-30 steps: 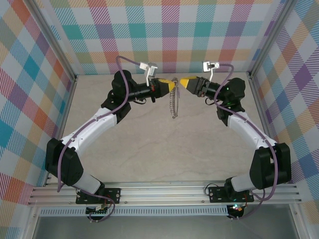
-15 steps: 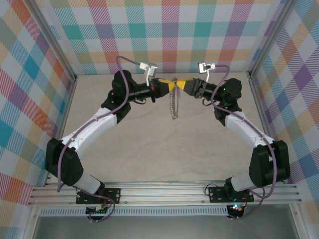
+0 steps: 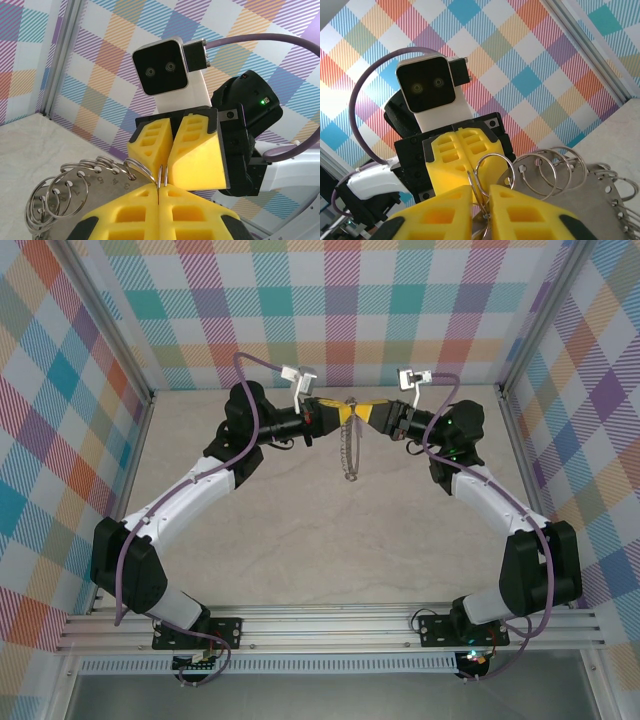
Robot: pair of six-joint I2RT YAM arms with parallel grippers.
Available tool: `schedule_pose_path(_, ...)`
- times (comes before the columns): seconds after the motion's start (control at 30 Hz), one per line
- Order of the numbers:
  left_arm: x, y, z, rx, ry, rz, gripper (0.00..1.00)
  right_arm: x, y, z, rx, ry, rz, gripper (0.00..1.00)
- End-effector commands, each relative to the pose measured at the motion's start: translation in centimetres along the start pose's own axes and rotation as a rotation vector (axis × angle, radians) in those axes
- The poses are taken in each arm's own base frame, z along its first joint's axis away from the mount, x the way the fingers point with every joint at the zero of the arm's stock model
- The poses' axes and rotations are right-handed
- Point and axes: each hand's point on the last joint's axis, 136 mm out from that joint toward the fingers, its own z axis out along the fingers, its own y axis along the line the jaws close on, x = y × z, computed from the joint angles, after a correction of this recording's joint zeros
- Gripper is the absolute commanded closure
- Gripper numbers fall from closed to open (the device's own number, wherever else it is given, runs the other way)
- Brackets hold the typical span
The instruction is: Put the keys on the keyring
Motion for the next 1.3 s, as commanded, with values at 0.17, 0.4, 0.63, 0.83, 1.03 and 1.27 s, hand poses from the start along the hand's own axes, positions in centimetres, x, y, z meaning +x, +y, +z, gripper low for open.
schedule_pose_path(0.17, -1.6, -0.6, 0.1, -0.011, -0.041, 0.061, 1.0, -0.6, 0.5, 0.4, -0.009, 0.003, -0.049, 1.0)
schedule_pose_path(0.4, -2.8, 0.5, -1.3, -0.105, -0.031, 0.11, 0.68, -1.1, -0.2, 0.8, 0.035, 0.051, -0.104, 1.0)
schedule_pose_path(0.63, -5.4, 1.4, -2.8, -0.146, -0.028, 0.132, 0.55, -1.4, -1.0, 1.8, 0.012, 0.14, -0.14, 1.0)
schedule_pose_path(0.83, -6.4, 2.4, -2.8, -0.117, 0.041, 0.122, 0.53, -1.9, -2.0, 2.4, 0.004, 0.183, -0.161, 1.0)
schedule_pose_path(1.03, -6.1, 4.0, -2.3, -0.067, 0.12, 0.09, 0.55, -3.0, -3.3, 3.0, -0.003, 0.197, -0.17, 1.0)
schedule_pose_path(1.27, -5.2, 6.4, -1.5, -0.032, 0.19, 0.049, 0.58, -4.1, -4.9, 3.7, -0.029, 0.215, -0.169, 1.0)
